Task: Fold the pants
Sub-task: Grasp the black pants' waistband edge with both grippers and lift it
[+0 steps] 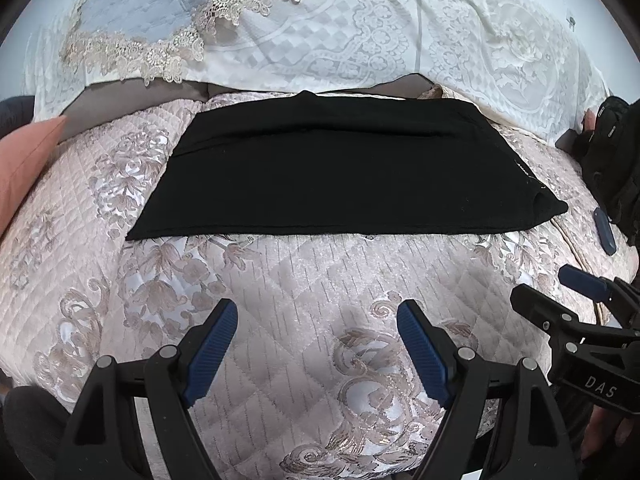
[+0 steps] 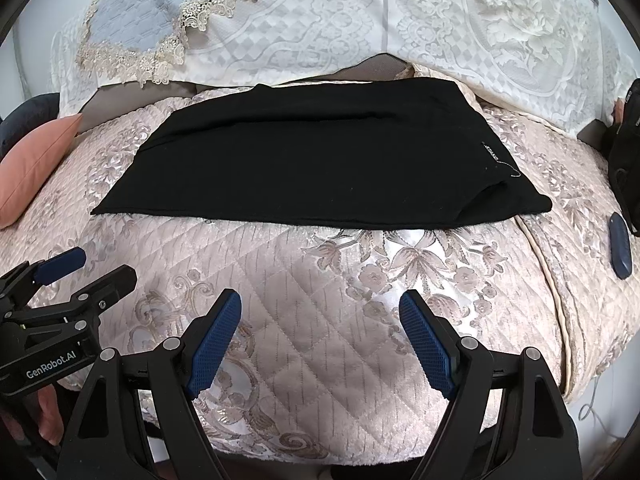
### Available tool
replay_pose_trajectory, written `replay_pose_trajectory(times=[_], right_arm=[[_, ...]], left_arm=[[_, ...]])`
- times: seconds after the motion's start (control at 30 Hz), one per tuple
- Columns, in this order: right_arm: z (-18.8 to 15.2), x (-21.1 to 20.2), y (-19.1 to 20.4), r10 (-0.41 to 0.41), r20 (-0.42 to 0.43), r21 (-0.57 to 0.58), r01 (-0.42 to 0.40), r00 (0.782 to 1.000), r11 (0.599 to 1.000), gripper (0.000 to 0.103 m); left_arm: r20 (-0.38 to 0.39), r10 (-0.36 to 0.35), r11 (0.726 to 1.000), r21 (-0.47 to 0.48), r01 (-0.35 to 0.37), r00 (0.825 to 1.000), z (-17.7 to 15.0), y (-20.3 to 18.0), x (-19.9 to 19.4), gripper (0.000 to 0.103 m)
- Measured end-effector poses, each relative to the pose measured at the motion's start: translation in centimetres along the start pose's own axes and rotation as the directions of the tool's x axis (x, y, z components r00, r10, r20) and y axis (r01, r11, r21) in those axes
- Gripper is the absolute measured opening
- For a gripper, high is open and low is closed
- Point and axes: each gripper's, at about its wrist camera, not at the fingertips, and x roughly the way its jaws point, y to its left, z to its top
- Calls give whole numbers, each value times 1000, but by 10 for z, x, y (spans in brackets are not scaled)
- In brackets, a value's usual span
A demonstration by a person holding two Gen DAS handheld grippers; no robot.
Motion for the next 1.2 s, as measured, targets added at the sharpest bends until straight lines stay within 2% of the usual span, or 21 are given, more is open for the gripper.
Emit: replay_pose_trajectory(times=[0.13, 0.33, 0.53, 0.7, 0.9, 1.13, 1.2], right_arm=[[1, 3, -3, -19, -41, -5, 19, 999, 1000, 81], [4, 8, -15, 14, -12, 42, -14, 1000, 999, 80], [10, 22, -44, 28, -13, 125, -26, 1000, 992, 71], [16, 37, -78, 3, -16, 200, 0, 1000, 980, 71], [20, 51, -115, 19, -3, 307, -17, 1000, 951, 71], [31, 60, -143, 39, 58, 391, -59, 998, 919, 71], [33, 64, -152, 63, 84, 423, -93, 994, 901, 71]], left_arm=[[-1, -12, 1000, -27, 11, 1000, 2, 6, 4, 84], [-6, -65, 995, -80, 64, 998, 6, 20, 14, 83], [-12, -126, 979, -165, 122, 992, 15, 43, 35, 67], [-11, -180, 954, -246, 172, 984, 21, 60, 54, 67], [18, -242, 915, -330, 234, 970, 29, 76, 68, 66], [38, -257, 888, -384, 251, 966, 37, 85, 82, 65], [48, -260, 881, -397, 257, 964, 38, 88, 85, 65]])
